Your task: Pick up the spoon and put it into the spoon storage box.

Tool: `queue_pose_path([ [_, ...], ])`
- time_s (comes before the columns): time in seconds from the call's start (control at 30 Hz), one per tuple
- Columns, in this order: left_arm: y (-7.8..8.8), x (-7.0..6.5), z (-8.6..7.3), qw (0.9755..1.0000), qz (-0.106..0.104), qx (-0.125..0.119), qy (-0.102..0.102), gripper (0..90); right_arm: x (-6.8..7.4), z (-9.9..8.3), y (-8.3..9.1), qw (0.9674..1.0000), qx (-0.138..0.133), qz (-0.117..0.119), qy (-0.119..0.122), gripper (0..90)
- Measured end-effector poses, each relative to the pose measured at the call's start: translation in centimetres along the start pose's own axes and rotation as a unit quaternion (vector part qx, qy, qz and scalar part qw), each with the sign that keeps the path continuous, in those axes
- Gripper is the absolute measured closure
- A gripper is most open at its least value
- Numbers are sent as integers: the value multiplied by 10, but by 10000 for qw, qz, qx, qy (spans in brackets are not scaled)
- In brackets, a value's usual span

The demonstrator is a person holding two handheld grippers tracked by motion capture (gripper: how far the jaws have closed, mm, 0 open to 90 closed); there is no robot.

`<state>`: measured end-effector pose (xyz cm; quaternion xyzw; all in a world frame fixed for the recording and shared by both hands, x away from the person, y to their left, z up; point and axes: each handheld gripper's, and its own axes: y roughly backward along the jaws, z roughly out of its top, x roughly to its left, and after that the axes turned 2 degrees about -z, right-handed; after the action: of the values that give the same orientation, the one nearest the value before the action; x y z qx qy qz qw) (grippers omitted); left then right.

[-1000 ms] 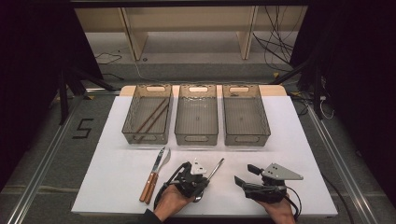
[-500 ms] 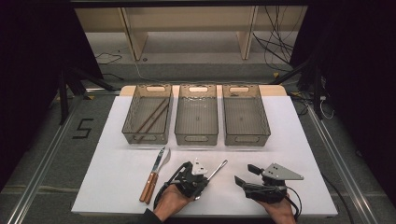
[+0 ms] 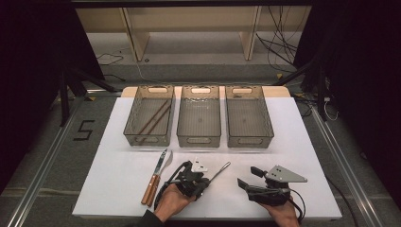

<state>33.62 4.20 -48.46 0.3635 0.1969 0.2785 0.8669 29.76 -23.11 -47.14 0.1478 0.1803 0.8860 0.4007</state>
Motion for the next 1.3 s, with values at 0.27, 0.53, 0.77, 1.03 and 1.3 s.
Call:
queue_pose_path([
  [0.27, 1, 3, 1, 10000, -36, -6, 81, 854, 0, 0, 0, 10000, -4, 4, -26, 317],
  [0.53, 3, 6, 1, 9999, 4, -66, 107, 857, 0, 0, 1, 10000, -17, 0, -25, 317],
  [0.77, 8, 19, 2, 9996, 4, -76, 272, 889, 0, 0, 0, 10000, 0, 16, -8, 317],
  [1.03, 8, 18, 2, 9999, 14, -54, 149, 894, 0, 0, 1, 10000, -4, 5, -10, 317],
  [1.3, 15, 18, 4, 9998, -12, -165, 98, 896, -1, 0, 1, 10000, -11, -7, -17, 317],
])
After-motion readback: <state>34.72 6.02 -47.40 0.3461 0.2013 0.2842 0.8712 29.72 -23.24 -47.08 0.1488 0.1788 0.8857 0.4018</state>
